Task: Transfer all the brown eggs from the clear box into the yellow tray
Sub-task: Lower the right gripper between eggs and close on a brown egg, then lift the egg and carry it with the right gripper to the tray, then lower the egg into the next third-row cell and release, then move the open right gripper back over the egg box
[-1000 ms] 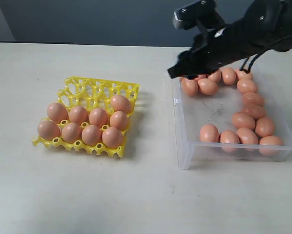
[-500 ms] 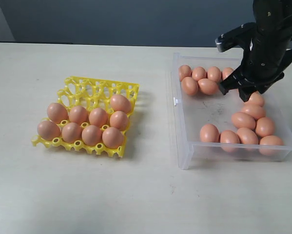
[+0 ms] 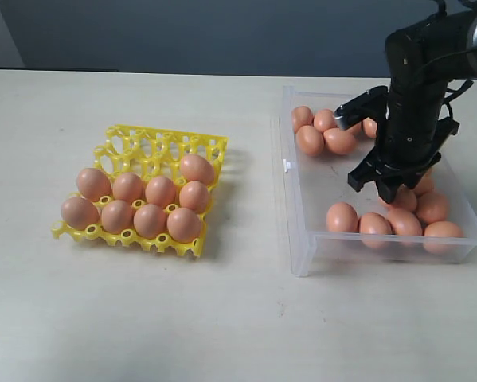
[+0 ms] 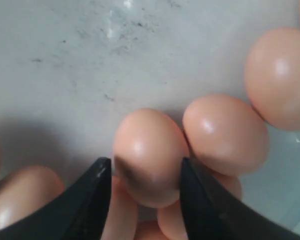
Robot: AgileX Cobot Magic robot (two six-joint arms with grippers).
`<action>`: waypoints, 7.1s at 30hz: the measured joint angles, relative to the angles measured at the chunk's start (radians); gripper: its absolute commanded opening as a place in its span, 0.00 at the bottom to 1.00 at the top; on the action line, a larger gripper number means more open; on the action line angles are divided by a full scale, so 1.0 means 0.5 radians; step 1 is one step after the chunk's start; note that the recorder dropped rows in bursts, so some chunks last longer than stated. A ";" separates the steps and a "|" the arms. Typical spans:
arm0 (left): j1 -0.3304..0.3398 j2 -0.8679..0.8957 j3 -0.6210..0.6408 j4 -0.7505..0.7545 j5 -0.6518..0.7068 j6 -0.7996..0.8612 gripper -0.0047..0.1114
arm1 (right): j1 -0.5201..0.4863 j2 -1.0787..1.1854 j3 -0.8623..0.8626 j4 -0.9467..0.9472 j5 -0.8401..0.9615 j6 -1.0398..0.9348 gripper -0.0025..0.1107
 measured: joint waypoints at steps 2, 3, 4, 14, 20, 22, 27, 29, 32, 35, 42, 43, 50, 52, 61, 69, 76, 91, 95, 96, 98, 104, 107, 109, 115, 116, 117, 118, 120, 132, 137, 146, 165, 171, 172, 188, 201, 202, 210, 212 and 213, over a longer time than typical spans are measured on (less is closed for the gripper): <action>0.000 0.000 0.000 0.000 0.000 0.000 0.15 | 0.000 0.036 0.000 -0.011 0.000 -0.004 0.40; 0.000 0.000 0.000 0.000 0.000 0.000 0.15 | 0.000 0.047 0.000 -0.020 -0.010 -0.004 0.40; 0.000 0.000 0.000 0.000 0.000 0.000 0.15 | 0.000 0.056 -0.009 -0.024 -0.010 -0.004 0.40; 0.000 0.000 0.000 0.000 0.000 0.000 0.15 | 0.004 0.106 -0.035 -0.033 -0.036 -0.019 0.40; 0.000 0.000 0.000 0.000 0.000 0.000 0.15 | 0.004 0.121 -0.044 -0.050 -0.053 -0.032 0.40; 0.000 0.000 0.000 0.000 0.000 0.000 0.15 | 0.004 0.121 -0.044 -0.059 -0.061 -0.032 0.41; 0.000 0.000 0.000 0.000 0.000 0.000 0.15 | 0.004 0.164 -0.044 -0.095 -0.119 -0.039 0.52; 0.000 0.000 0.000 0.000 0.000 0.000 0.15 | 0.004 0.236 -0.039 -0.068 -0.168 -0.039 0.52; 0.000 0.000 0.000 0.000 0.000 0.000 0.15 | 0.004 0.240 -0.047 -0.067 -0.178 -0.039 0.41; 0.000 0.000 0.000 0.000 0.000 0.000 0.15 | 0.004 0.240 -0.047 -0.057 -0.181 -0.035 0.22; 0.000 0.000 0.000 0.000 0.000 0.000 0.15 | 0.004 0.220 -0.047 0.006 -0.187 -0.035 0.03; 0.000 0.000 0.000 0.000 0.000 0.000 0.15 | 0.004 0.205 -0.042 0.023 -0.199 -0.031 0.03; 0.000 0.000 0.000 0.000 0.000 0.000 0.15 | 0.124 -0.072 -0.020 0.209 -0.463 0.036 0.03; 0.000 0.000 0.000 0.000 0.000 0.000 0.15 | 0.175 -0.173 -0.020 0.303 -0.615 0.028 0.03; 0.000 0.000 0.000 0.000 0.000 0.000 0.15 | 0.455 -0.203 -0.020 0.972 -1.579 -0.401 0.02; 0.000 0.000 0.000 0.000 0.000 0.000 0.15 | 0.613 0.097 -0.020 1.100 -2.010 -0.497 0.02; 0.000 0.000 0.000 0.000 0.000 0.000 0.15 | 0.636 0.155 -0.020 1.069 -2.195 -0.270 0.02; 0.000 0.000 0.000 0.000 0.000 0.000 0.15 | 0.320 0.129 -0.785 0.956 -0.158 -0.002 0.02; 0.000 0.000 0.000 0.000 0.000 0.000 0.15 | 0.181 0.141 -0.800 1.302 0.043 -0.390 0.02; 0.000 0.000 0.000 0.000 0.000 0.000 0.15 | 0.146 0.151 -0.792 1.482 -0.012 -0.545 0.02; 0.000 0.000 0.000 0.000 0.000 0.000 0.15 | 0.122 0.181 -0.775 1.748 -0.141 -0.841 0.02; 0.000 0.000 0.000 0.000 0.000 0.000 0.15 | 0.183 0.345 -0.735 2.615 -0.271 -1.763 0.02; 0.000 0.000 0.000 0.000 0.000 0.000 0.15 | 0.243 0.430 -0.702 2.809 -0.288 -2.071 0.02; 0.000 0.000 0.000 0.000 0.000 0.000 0.15 | 0.273 0.490 -0.688 2.907 -0.291 -2.184 0.02; 0.000 0.000 0.000 0.000 0.000 0.000 0.15 | 0.276 0.610 -0.679 3.036 -0.349 -2.292 0.02; 0.000 0.000 0.000 0.000 0.000 0.000 0.15 | 0.276 0.627 -0.679 3.043 -0.366 -2.292 0.02; 0.000 0.000 0.000 0.000 0.000 0.000 0.15 | 0.273 0.638 -0.679 3.043 -0.382 -2.296 0.02; 0.000 0.000 0.000 0.000 0.000 0.000 0.15 | 0.273 0.650 -0.679 3.043 -0.390 -2.296 0.02; 0.000 0.000 0.000 0.000 0.000 0.000 0.15 | 0.273 0.668 -0.679 3.043 -0.401 -2.296 0.02; 0.000 0.000 0.000 0.000 0.000 0.000 0.15 | 0.273 0.676 -0.679 2.883 -0.585 -2.223 0.34; 0.000 0.000 0.000 0.000 0.000 0.000 0.15 | 0.273 0.676 -0.679 2.851 -0.586 -2.223 0.34; 0.000 0.000 0.000 0.000 0.000 0.000 0.15 | 0.273 0.676 -0.679 2.839 -0.691 -2.223 0.34; 0.000 0.000 0.000 0.000 0.000 0.000 0.15 | 0.307 0.712 -0.679 2.832 -0.776 -2.227 0.48; 0.000 0.000 0.000 0.000 0.000 0.000 0.15 | 0.307 0.712 -0.679 2.832 -0.768 -2.224 0.48; 0.000 0.000 0.000 0.000 0.000 0.000 0.15 | 0.307 0.712 -0.679 2.832 -0.765 -2.224 0.48; 0.000 0.000 0.000 0.000 0.000 0.000 0.15 | 0.307 0.623 -0.679 2.749 -0.759 -2.218 0.56; 0.000 0.000 0.000 0.000 0.000 0.000 0.15 | 0.307 0.485 -0.679 2.369 -0.779 -1.921 0.55; 0.000 0.000 0.000 0.000 0.000 0.000 0.15 | 0.307 0.458 -0.679 2.253 -0.794 -1.828 0.54; 0.000 0.000 0.000 0.000 0.000 0.000 0.15 | 0.307 0.194 -0.679 0.563 -0.618 -0.369 0.52; 0.000 0.000 0.000 0.000 0.000 0.000 0.15 | 0.307 0.166 -0.679 0.135 -0.459 -0.074 0.52; 0.000 0.000 0.000 0.000 0.000 0.000 0.15 | 0.303 0.166 -0.679 -0.023 -0.366 0.064 0.52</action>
